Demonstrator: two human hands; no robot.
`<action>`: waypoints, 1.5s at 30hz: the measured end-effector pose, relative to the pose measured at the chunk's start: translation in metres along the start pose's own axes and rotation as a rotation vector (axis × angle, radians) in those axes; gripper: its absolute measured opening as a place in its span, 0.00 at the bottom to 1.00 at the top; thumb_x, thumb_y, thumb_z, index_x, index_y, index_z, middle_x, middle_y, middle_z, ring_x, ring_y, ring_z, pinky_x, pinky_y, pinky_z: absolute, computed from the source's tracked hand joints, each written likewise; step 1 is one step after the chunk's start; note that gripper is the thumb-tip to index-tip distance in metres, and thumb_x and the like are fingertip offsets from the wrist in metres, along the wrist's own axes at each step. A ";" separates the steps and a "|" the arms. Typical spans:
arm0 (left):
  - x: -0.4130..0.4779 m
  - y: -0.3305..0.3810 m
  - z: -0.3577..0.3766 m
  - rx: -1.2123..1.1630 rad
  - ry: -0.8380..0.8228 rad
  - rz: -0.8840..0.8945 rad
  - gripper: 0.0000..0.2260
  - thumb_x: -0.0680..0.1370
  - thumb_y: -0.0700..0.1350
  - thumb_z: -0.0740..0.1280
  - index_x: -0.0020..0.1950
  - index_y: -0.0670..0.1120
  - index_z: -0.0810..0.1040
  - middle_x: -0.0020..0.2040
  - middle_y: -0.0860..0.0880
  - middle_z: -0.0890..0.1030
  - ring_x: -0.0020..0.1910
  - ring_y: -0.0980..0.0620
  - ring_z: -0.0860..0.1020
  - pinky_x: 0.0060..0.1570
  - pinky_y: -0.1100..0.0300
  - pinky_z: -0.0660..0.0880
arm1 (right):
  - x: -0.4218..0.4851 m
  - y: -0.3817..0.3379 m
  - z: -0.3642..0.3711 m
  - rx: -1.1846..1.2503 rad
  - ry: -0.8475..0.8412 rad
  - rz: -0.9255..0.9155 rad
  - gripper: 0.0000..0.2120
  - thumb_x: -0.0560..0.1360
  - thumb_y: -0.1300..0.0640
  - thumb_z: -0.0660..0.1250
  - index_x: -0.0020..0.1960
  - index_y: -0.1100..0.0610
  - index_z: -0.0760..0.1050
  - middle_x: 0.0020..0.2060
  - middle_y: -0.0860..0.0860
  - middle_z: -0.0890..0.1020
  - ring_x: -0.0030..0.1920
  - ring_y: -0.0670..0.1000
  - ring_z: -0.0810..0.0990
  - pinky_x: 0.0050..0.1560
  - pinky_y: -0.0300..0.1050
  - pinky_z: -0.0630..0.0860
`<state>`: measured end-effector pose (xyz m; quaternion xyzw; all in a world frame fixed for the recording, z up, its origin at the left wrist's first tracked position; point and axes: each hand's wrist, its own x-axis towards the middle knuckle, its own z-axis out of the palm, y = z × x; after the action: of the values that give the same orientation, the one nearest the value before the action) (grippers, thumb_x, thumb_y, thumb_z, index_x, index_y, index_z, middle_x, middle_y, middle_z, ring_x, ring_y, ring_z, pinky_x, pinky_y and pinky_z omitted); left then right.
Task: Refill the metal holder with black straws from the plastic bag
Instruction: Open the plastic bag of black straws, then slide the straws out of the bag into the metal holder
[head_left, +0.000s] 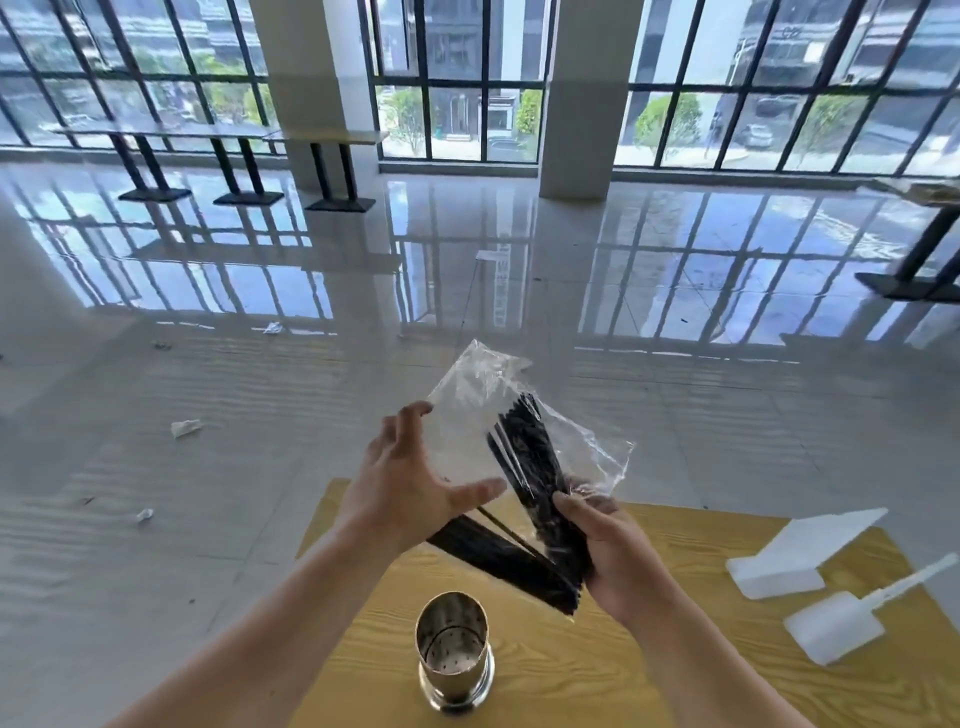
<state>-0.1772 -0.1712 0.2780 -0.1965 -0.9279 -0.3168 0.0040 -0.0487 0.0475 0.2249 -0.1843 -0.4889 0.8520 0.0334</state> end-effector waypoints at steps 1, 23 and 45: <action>0.001 -0.002 -0.002 -0.007 -0.017 -0.010 0.57 0.55 0.85 0.68 0.76 0.60 0.54 0.74 0.49 0.68 0.72 0.40 0.71 0.64 0.41 0.76 | -0.002 -0.001 0.007 -0.017 -0.006 -0.027 0.23 0.74 0.56 0.79 0.66 0.62 0.81 0.50 0.62 0.85 0.45 0.57 0.83 0.44 0.49 0.79; 0.050 -0.032 -0.063 -0.906 -0.297 -0.167 0.02 0.83 0.41 0.67 0.52 0.48 0.78 0.48 0.43 0.89 0.33 0.50 0.86 0.38 0.56 0.79 | -0.075 -0.021 -0.014 -0.025 0.317 -0.118 0.20 0.73 0.58 0.78 0.63 0.62 0.83 0.51 0.64 0.83 0.45 0.60 0.83 0.43 0.51 0.80; 0.051 0.033 -0.091 -0.958 -0.578 -0.021 0.17 0.61 0.53 0.86 0.44 0.47 0.89 0.68 0.55 0.83 0.71 0.57 0.75 0.73 0.44 0.58 | -0.040 -0.093 -0.050 -0.107 0.200 -0.236 0.25 0.75 0.63 0.74 0.69 0.71 0.77 0.50 0.64 0.86 0.44 0.58 0.86 0.39 0.45 0.85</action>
<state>-0.2234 -0.1827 0.3767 -0.2459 -0.6456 -0.6362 -0.3434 -0.0061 0.1274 0.2923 -0.2112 -0.5462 0.7922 0.1718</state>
